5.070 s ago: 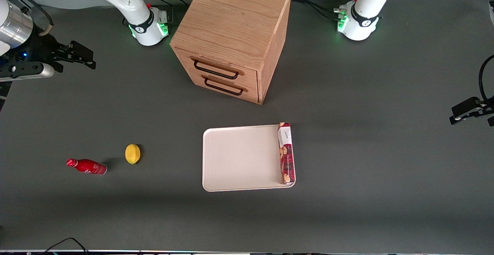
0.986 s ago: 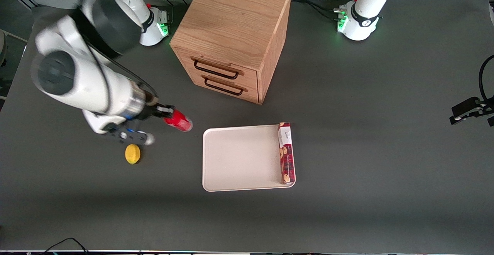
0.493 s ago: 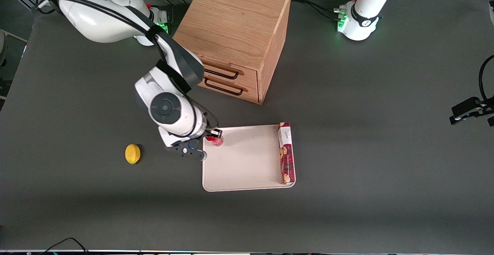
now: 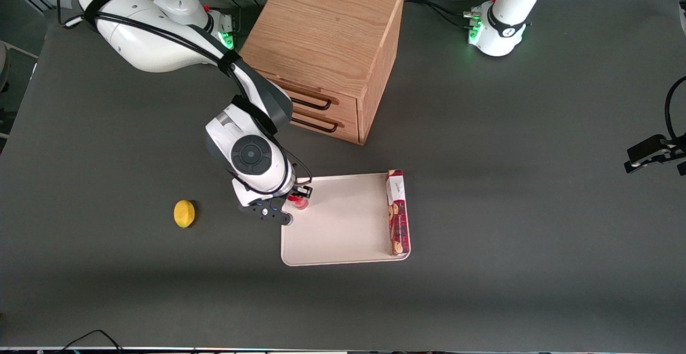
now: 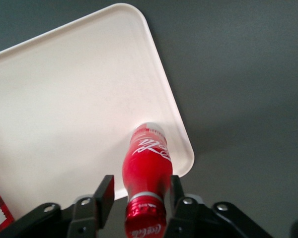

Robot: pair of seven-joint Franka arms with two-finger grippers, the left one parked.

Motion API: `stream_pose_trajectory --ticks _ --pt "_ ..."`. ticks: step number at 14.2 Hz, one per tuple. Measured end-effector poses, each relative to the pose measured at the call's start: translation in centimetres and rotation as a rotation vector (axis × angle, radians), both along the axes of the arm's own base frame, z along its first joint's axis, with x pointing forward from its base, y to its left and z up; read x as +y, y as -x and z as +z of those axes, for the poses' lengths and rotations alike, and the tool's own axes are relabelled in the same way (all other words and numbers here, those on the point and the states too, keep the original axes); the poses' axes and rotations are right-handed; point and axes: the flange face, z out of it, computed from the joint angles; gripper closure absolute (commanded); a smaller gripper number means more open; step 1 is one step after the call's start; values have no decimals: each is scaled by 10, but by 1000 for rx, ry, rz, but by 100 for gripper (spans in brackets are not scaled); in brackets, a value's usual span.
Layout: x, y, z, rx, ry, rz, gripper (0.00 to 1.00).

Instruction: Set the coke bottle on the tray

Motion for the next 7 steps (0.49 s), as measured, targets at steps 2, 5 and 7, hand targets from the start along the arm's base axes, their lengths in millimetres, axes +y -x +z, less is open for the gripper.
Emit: stream_pose_trajectory --ticks 2,5,7 --pt "-1 -5 26 -42 -14 -6 0" --pt "-22 -4 131 -136 17 35 0" --pt "-49 19 215 -139 53 126 0"
